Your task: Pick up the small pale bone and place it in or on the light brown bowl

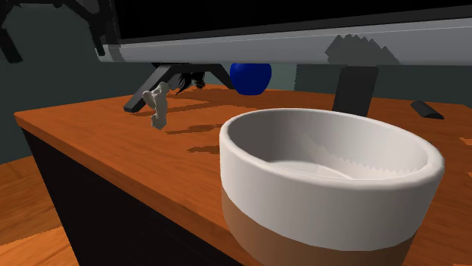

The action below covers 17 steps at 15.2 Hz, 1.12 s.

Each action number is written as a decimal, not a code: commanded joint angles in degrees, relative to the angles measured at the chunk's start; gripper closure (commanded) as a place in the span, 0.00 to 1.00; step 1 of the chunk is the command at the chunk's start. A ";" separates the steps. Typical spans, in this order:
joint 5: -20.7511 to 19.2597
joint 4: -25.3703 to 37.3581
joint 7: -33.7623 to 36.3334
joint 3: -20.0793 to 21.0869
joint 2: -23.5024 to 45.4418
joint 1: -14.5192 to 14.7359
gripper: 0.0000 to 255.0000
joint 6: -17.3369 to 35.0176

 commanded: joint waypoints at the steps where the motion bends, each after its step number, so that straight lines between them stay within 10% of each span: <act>1: 0.00 0.00 0.00 0.00 0.00 0.00 0.00 0.00; 13: -4.34 19.82 -9.69 -8.69 29.70 -3.17 0.00 -2.06; 17: -4.57 16.17 -9.54 -8.95 29.06 -3.37 0.00 0.97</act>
